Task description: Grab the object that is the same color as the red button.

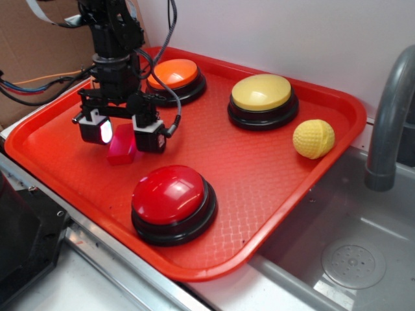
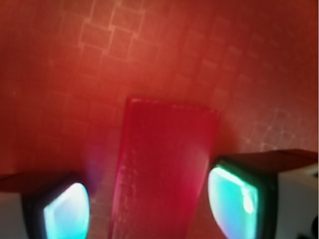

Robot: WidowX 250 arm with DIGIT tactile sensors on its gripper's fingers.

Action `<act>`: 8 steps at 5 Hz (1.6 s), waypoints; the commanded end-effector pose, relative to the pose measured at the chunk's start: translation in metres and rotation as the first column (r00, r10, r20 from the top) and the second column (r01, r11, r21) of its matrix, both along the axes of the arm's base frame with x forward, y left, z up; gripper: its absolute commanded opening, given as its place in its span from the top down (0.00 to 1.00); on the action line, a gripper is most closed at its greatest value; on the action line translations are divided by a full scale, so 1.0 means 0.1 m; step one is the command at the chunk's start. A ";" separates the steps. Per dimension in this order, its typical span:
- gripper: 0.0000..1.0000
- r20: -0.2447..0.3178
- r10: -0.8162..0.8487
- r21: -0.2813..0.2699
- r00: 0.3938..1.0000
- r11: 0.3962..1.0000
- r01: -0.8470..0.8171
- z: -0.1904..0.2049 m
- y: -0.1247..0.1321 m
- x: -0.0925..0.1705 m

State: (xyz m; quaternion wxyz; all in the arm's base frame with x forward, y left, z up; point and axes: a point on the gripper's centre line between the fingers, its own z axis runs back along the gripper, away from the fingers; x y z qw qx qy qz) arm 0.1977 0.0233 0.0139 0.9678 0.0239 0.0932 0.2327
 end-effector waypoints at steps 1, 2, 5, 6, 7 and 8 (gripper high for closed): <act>1.00 0.040 -0.094 -0.041 0.995 0.995 0.095 -0.31 -0.01 -0.07; 1.00 0.130 -0.240 -0.017 0.962 0.970 0.244 -0.20 0.03 -0.05; 1.00 0.236 -0.518 0.032 0.822 0.850 0.526 1.03 0.07 0.02; 1.00 0.260 -0.536 0.024 0.803 0.835 0.550 1.53 0.09 -0.10; 1.00 0.267 -0.562 0.019 0.783 0.815 0.579 2.03 0.07 -0.20; 1.00 0.264 -0.580 0.053 0.771 0.807 0.588 2.27 0.03 -0.27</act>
